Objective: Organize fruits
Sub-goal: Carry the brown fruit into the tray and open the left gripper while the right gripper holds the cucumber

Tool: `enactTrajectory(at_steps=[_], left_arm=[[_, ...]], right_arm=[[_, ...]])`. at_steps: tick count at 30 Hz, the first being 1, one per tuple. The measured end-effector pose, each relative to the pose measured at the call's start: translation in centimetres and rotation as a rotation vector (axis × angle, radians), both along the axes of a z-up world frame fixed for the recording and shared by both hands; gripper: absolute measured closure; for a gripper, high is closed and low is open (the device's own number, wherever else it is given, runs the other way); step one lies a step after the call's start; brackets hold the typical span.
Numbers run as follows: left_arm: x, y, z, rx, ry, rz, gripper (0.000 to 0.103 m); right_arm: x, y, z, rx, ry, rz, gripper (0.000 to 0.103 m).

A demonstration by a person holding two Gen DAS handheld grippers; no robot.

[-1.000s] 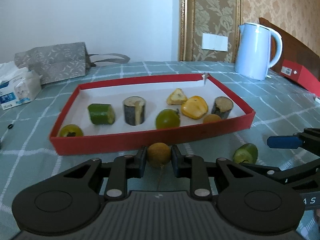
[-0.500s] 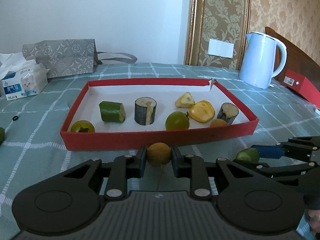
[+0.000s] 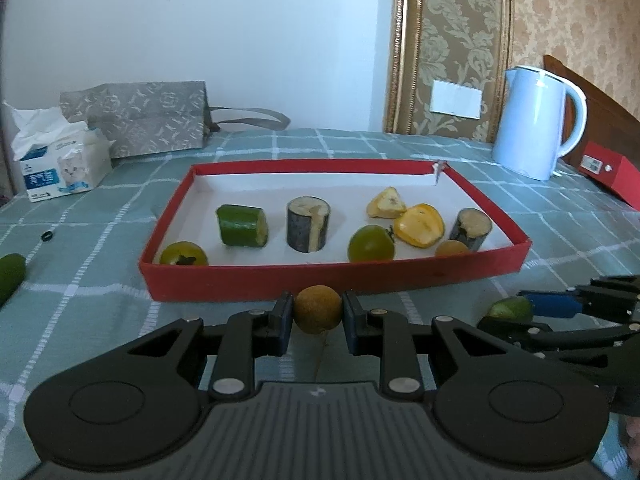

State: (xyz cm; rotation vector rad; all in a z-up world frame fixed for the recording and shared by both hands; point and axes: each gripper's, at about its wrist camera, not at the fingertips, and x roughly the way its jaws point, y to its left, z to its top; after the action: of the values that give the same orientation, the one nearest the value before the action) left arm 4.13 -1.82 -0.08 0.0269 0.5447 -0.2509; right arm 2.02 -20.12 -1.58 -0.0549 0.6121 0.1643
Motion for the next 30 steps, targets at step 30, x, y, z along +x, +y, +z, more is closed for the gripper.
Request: enactTrajectory(at_steps=[30], left_arm=[[8.9, 2.8, 2.0, 0.061, 0.032, 0.139, 0.078]], right_arm=[[0.0, 0.0, -0.2, -0.007, 0.009, -0.002, 0.062]])
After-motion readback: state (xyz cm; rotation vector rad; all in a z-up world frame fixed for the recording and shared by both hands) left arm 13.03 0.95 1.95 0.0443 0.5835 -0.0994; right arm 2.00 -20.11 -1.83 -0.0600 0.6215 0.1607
